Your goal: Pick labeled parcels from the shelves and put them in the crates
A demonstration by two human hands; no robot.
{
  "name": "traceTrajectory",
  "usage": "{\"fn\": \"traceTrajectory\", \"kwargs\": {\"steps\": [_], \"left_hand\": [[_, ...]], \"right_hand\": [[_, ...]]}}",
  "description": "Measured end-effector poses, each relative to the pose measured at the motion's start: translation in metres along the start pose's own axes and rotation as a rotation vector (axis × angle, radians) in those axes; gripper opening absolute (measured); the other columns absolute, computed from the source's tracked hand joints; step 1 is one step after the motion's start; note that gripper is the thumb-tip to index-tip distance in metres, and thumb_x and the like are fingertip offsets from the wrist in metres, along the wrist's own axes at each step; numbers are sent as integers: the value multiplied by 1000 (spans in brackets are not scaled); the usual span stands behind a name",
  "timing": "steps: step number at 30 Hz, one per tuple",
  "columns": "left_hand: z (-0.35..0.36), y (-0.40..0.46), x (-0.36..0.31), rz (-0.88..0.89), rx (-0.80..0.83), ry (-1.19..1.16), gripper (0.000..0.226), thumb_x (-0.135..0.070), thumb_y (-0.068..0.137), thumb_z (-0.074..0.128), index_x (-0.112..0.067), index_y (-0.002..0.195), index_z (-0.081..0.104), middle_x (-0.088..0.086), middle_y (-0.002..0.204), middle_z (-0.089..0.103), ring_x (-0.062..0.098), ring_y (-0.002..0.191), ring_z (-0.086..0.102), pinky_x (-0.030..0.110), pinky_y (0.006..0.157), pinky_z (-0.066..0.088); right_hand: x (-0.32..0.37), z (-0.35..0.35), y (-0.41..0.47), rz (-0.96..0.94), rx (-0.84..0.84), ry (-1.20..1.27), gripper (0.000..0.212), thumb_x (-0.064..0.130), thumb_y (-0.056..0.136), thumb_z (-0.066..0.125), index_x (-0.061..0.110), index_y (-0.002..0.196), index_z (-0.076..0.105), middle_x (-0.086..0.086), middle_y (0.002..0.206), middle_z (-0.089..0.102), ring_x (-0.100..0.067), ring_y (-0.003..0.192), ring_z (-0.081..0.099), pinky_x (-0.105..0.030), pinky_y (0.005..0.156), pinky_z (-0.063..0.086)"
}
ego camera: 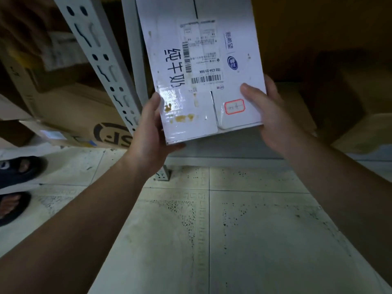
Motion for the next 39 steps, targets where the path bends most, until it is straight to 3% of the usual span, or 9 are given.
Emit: {"fn": "traceTrajectory", "kwargs": {"steps": [4,12,17,22,24,27,32,36,39], "left_hand": [[6,-1,-1,16,30,-7,32,-48,110,48,-29,130,65,-4,121,81,18,111,78,47,107,56],[-6,17,14,47,5,-4,63,-58,104,54,-23,155,44,4,142,70,28,125,72,57,108,54],[-7,24,26,7,-35,18,54,-55,108,50,-22,151,49,5,135,75,28,122,73,58,108,53],[-6,32,34,-19,-122,61,29,-39,106,53,-25,130,63,3,127,78,27,121,73,57,107,54],[-11,40,42,-40,-186,126,38,-46,104,56,-26,135,60,2,128,76,29,119,72,58,101,58],[-12,53,55,-80,-238,309,52,-56,106,53,-22,145,54,-1,127,68,26,111,70,53,96,60],[-31,66,71,-53,-358,611,59,-60,107,49,-15,144,58,11,123,62,30,103,65,45,93,59],[-34,73,68,-31,-443,678,60,-62,102,52,-14,136,63,20,121,67,42,105,65,56,96,57],[-10,57,52,108,-437,1107,62,-58,106,45,-2,129,57,35,116,62,55,101,61,56,84,50]], "right_hand": [[-7,3,6,-23,-39,30,33,32,102,58,34,134,56,3,133,73,-20,123,70,-54,108,55],[-18,0,10,10,-117,21,64,46,90,56,22,149,51,-3,136,72,-27,127,67,-58,111,51],[-32,-3,11,29,-134,8,73,56,75,63,24,140,61,-1,131,75,-28,126,68,-60,112,49],[-53,-2,18,126,-153,9,44,42,85,57,24,123,68,-2,122,78,-29,124,68,-58,116,45],[-69,-1,19,187,-161,11,26,38,91,57,22,107,71,-3,109,81,-32,118,70,-57,114,47],[-99,-3,20,299,-190,1,36,44,81,60,18,101,74,-6,102,81,-35,110,73,-58,108,53],[-139,-2,26,338,-124,-165,66,52,82,52,16,136,66,-11,129,74,-32,117,70,-53,105,55],[-113,-1,17,312,-62,-345,43,37,107,51,15,142,63,-11,133,72,-27,115,68,-33,93,52],[-96,-18,17,334,-91,-346,42,36,109,52,11,141,62,-14,133,70,-31,116,66,-34,89,51]]}}
Point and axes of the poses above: each hand's wrist, its own y-axis towards the middle knuckle, its own z-axis out of the palm, x = y × z, the point moved 6 cm from there along y, towards the middle knuckle
